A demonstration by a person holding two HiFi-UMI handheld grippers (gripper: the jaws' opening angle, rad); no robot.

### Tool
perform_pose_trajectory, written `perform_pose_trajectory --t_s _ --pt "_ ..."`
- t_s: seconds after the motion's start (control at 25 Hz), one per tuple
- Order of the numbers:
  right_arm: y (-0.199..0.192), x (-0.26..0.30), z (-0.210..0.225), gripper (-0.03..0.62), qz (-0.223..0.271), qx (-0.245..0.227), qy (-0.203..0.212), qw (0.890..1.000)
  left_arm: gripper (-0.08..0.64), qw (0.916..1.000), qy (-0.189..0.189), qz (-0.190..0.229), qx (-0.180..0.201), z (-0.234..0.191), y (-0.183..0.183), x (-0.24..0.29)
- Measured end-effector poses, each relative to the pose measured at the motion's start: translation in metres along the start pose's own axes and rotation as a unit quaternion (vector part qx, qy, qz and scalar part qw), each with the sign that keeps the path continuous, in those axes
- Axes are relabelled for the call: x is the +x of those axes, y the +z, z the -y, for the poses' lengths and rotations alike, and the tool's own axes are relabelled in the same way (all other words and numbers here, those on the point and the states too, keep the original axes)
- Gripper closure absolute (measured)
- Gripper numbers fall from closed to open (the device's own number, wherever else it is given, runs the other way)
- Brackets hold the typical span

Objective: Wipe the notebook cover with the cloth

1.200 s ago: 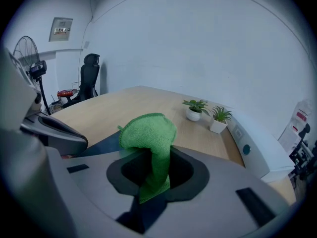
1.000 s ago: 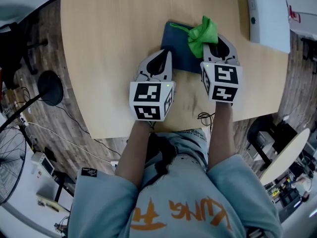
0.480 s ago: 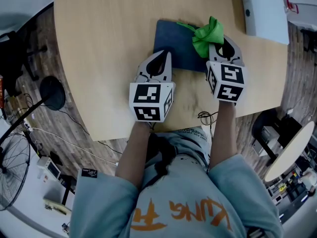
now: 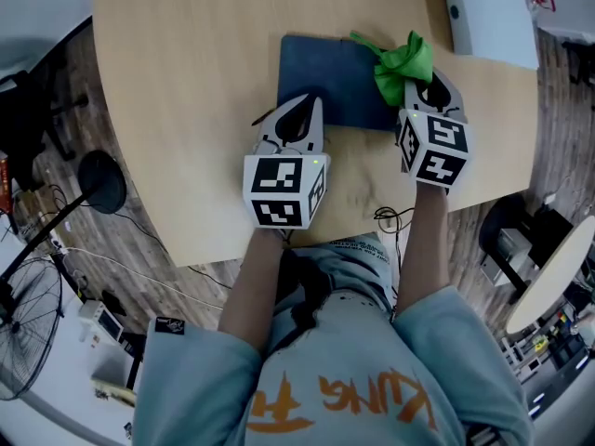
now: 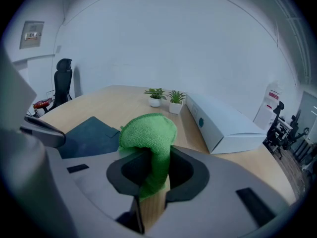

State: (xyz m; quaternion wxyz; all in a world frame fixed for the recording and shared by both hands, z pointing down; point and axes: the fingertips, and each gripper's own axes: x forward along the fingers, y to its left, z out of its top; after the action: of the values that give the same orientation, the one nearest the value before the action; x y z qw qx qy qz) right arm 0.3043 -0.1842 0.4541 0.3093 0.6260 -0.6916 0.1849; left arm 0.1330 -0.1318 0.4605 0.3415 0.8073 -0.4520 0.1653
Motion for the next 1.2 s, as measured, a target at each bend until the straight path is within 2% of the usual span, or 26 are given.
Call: perform_pose_trajectory --t_s 0.12,0.32,0.52,0.8,1.2 --pt "-0.004 -0.005 0.012 0.52 -0.002 0.014 -0.022 1.0 0.543 1.0 -0.003 0.003 0.002 0.004 0.002 -0.002" --pt "0.002 -0.024 0.012 0.52 0.029 0.059 -0.034 0.997 0.543 0.9998 -0.004 0.017 0.007 0.001 0.011 -0.015" --pt "0.019 -0.055 -0.005 0.52 0.083 0.117 -0.015 0.99 0.543 0.9992 -0.002 0.037 0.012 -0.009 0.021 -0.042" --pt "0.038 -0.098 -0.041 0.52 0.13 0.136 0.007 0.982 0.543 0.9972 0.002 0.073 0.016 -0.025 0.034 -0.089" --pt "0.084 -0.148 -0.103 0.522 0.205 0.14 0.067 0.966 0.543 0.9895 0.009 0.142 0.027 -0.046 0.072 -0.156"
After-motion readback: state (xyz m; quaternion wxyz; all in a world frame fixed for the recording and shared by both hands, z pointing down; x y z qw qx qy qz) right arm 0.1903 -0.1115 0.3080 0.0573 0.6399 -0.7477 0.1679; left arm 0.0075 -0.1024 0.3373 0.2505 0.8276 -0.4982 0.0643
